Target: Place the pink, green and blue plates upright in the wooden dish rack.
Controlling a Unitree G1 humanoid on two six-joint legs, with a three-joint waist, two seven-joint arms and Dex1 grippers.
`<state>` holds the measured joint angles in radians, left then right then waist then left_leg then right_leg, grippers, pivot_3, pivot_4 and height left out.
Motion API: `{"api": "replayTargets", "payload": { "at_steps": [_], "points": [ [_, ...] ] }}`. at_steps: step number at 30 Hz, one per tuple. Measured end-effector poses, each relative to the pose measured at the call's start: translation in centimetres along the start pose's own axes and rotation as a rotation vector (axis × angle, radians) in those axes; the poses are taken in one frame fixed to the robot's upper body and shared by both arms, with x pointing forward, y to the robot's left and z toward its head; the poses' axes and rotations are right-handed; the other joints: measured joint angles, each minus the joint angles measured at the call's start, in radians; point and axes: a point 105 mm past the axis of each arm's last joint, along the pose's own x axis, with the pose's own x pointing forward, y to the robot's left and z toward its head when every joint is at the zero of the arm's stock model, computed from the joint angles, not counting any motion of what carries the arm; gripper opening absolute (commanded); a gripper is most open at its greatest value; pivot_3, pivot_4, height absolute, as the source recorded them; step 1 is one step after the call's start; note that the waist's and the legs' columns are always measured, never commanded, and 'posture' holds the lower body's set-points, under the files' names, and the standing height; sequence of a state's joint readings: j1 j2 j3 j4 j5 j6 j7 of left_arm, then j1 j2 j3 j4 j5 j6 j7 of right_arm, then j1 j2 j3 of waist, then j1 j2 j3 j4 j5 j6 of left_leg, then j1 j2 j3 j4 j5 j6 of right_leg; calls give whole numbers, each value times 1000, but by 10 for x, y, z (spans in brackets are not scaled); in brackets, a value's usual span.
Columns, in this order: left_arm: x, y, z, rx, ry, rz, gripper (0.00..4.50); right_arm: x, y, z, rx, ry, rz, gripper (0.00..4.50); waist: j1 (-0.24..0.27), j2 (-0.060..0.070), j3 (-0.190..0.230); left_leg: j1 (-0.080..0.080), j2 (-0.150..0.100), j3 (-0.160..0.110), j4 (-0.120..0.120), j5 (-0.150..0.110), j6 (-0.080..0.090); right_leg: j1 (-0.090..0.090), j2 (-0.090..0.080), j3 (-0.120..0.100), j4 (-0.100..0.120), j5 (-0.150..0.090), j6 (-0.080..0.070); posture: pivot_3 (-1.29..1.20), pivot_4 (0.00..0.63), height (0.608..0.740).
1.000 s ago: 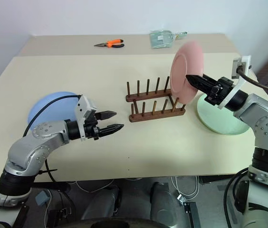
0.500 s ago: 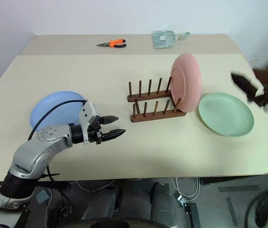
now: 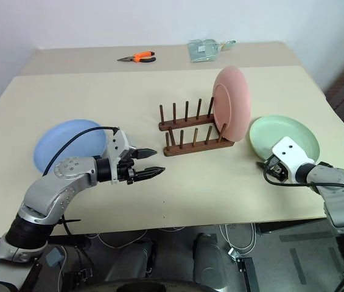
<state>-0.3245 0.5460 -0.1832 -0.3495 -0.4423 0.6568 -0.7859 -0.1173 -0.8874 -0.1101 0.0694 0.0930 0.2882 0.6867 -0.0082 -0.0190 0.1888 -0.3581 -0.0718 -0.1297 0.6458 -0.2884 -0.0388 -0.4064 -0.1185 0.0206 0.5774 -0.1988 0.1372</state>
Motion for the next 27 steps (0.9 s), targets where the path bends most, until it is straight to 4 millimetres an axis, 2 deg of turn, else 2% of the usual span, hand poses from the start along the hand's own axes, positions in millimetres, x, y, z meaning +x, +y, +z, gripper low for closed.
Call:
{"api": "replayTargets", "payload": {
  "at_steps": [3, 9, 11, 13, 15, 17, 18, 20, 25, 27],
  "points": [
    [0, 0, -1, -1, 2, 3, 3163, 3, -1, -3, -10, 13, -11, 38, 1, 0, 0, 0, 0, 0, 0, 0, 0, 0, 0, 0, 0, 0, 0, 0, 150, 740],
    [0, -2, 0, 4, -1, 5, 3163, -3, -17, 9, 15, -34, -90, 38, -1, 0, 0, 0, 0, -1, 0, 0, 0, 0, 0, 0, 0, 0, 0, 0, 150, 740],
    [-1, -1, -1, 3, 0, 7, 3163, -8, -34, 20, 35, -80, -165, 38, -1, 1, 1, 0, 0, 0, 0, 0, 0, 0, 0, 0, 0, 0, 0, 0, 150, 740],
    [-1, -1, -1, 3, 1, 7, 3163, -24, -70, 54, 91, -214, -301, 38, -5, 4, 2, 0, 0, 1, 0, 0, 0, 0, 0, 1, 0, 1, 0, 0, 150, 740],
    [-1, -1, -1, 5, -1, 6, 3163, -53, -105, 101, 152, -419, -415, 38, -6, 6, 2, 1, 0, 0, -1, 0, 0, -1, 1, 1, 1, 0, 0, 0, 150, 740],
    [-1, -1, -1, 6, -3, 5, 3163, -90, -119, 157, 197, -676, -424, 38, -4, 5, 2, 1, 1, -2, -2, 0, 0, 0, 2, -1, 1, 1, -1, 0, 150, 740],
    [-1, -1, -1, 6, -3, 6, 3163, -106, -117, 180, 226, -791, -382, 38, -3, 4, 1, 0, 2, -4, -2, 0, 0, 0, 3, -3, 0, 1, -1, 0, 150, 740],
    [-1, 0, -2, 2, -2, 9, 3163, -122, -102, 209, 290, -950, -233, 38, -2, 1, 0, 0, 2, -5, -2, 0, 0, 1, 2, -3, 0, 2, -3, 0, 150, 740],
    [-3, 3, -2, -5, -9, 20, 3163, -122, -28, 258, 480, -1139, 326, 38, -1, 1, 1, -1, 1, -6, 0, 0, 0, 1, 0, -1, 0, 1, -3, 0, 150, 740],
    [-3, 2, -2, -7, -12, 17, 3163, -117, -2, 274, 564, -1159, 492, 38, -2, 2, 1, -1, 1, -7, -1, 0, 0, -1, 1, -2, 0, 2, -3, 0, 150, 740]
  ]
}}
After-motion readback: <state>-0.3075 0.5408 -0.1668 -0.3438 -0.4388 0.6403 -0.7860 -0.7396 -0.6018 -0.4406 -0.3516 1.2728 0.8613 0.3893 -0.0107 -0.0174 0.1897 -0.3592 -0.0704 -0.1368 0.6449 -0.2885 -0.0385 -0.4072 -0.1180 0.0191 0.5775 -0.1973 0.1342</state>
